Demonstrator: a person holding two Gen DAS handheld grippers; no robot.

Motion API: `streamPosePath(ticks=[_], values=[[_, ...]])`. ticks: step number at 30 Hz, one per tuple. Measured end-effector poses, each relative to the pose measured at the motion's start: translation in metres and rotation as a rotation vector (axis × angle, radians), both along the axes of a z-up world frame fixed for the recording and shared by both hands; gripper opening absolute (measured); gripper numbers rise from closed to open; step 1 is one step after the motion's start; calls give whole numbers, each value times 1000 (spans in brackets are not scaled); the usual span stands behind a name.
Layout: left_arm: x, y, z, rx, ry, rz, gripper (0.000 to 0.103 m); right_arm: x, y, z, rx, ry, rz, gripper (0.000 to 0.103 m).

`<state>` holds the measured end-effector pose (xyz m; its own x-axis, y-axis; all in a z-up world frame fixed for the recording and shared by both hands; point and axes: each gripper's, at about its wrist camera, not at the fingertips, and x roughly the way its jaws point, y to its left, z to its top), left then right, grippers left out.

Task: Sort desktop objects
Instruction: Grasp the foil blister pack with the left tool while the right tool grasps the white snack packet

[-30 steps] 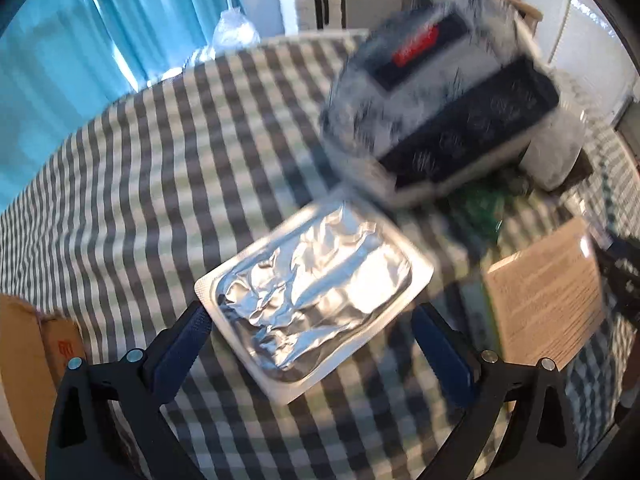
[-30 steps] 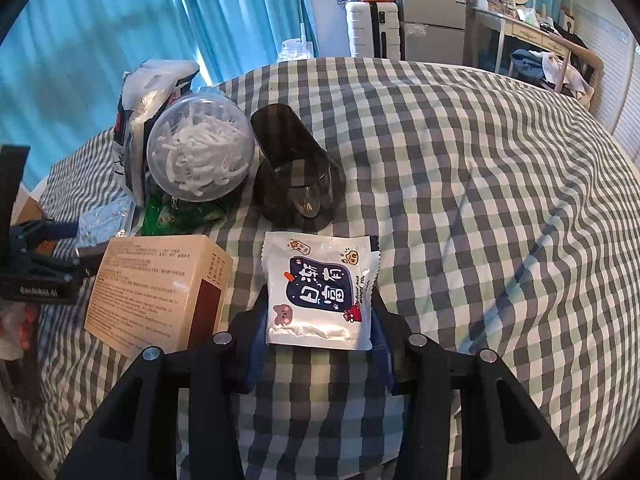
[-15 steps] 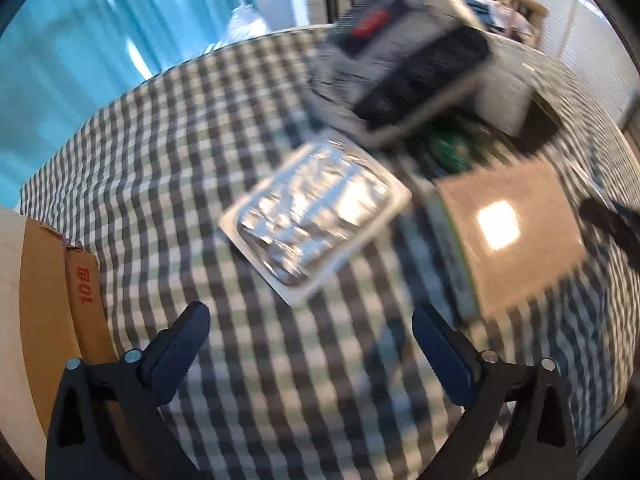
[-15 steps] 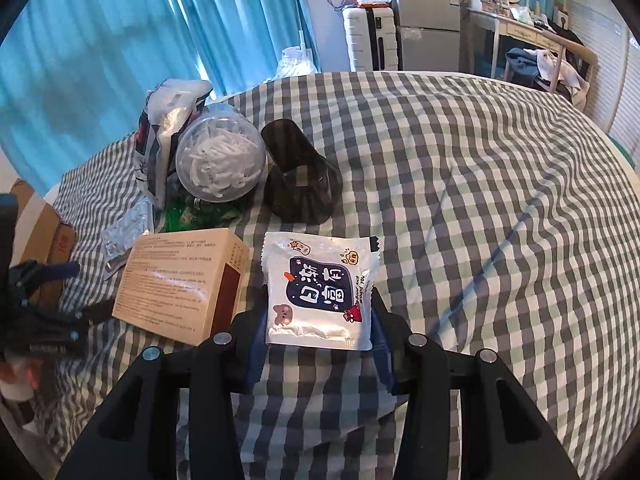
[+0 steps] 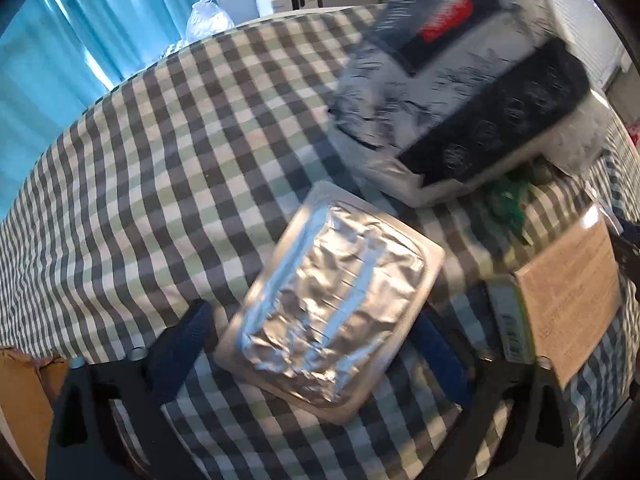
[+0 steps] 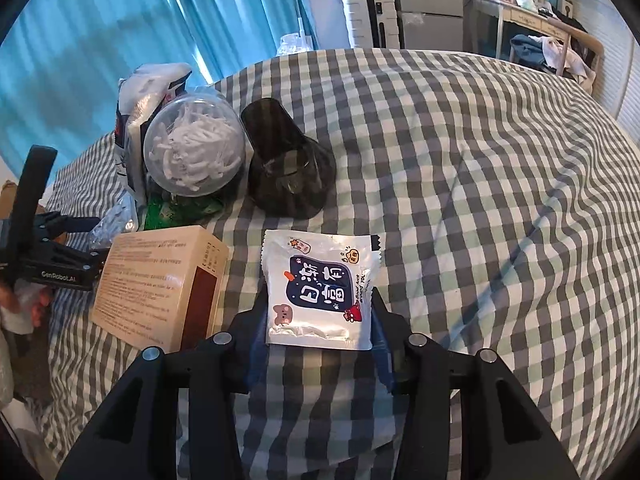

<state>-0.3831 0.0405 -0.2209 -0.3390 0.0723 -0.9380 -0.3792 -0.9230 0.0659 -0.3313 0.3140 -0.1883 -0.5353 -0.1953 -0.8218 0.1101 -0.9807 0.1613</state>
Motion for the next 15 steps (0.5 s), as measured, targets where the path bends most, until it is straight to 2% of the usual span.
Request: streamPosePath(ticks=[3,5,8,11,14,15], values=[[31,1,9,-2,30,-2,74,6,-1,3,6,-3,5,40],[64,14,11,-1,22,32,72,10,0,5,6,-19,-8,40],[91,13,13,71,-35,103,71,31,9,14,-23,-29,-32,40],[129,17,17,101,-83,191,71,59,10,26,-25,-29,-39,40],[180,8,31,239,-93,271,71,88,6,41,-38,-23,-26,40],[193,8,36,246,-82,282,71,100,3,46,-39,-15,-19,40]])
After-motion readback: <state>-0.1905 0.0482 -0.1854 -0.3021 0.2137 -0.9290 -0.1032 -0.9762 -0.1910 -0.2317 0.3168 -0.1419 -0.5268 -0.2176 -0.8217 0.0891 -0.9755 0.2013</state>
